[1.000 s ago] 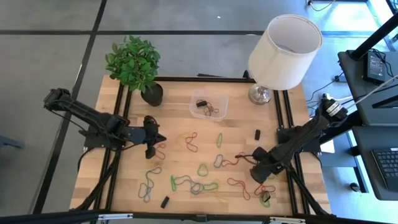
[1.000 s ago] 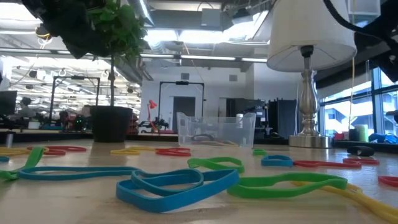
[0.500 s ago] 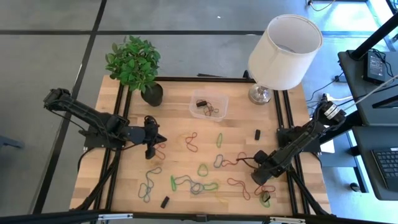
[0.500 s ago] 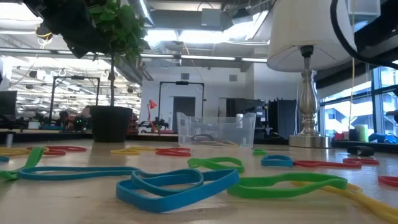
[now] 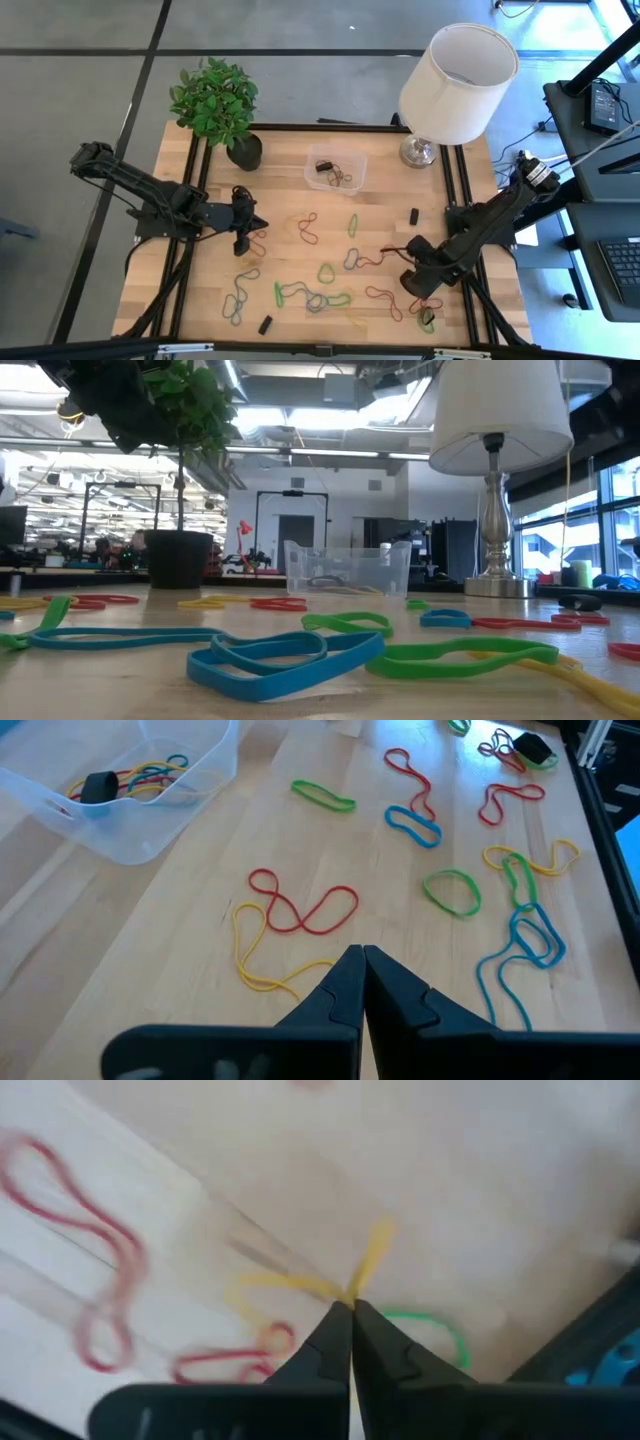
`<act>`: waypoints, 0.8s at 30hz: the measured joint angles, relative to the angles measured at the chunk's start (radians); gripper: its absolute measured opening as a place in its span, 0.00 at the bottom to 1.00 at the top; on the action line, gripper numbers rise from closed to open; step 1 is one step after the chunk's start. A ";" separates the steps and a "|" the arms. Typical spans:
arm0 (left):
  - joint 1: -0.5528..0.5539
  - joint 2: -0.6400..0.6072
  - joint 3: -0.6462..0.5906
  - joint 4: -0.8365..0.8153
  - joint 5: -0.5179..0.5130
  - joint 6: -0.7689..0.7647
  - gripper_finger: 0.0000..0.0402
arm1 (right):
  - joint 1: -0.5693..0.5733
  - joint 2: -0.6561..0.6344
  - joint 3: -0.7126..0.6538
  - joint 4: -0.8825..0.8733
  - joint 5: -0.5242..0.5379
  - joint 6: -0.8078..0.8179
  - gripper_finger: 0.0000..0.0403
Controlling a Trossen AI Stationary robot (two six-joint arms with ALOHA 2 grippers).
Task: Pick and place rubber bands into bin
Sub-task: Put the yellow rubber band into the transparent bin
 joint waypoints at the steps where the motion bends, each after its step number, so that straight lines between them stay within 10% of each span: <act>1: 0.000 0.000 0.000 0.000 0.000 0.000 0.01 | -0.008 -0.003 0.034 -0.037 0.028 0.000 0.01; 15: 0.000 0.000 0.000 0.000 0.000 -0.001 0.01 | -0.317 -0.008 0.369 -0.110 0.429 -0.431 0.00; 24: 0.000 0.000 0.000 0.000 -0.001 0.000 0.01 | -0.676 0.044 0.384 0.338 0.356 -0.974 0.00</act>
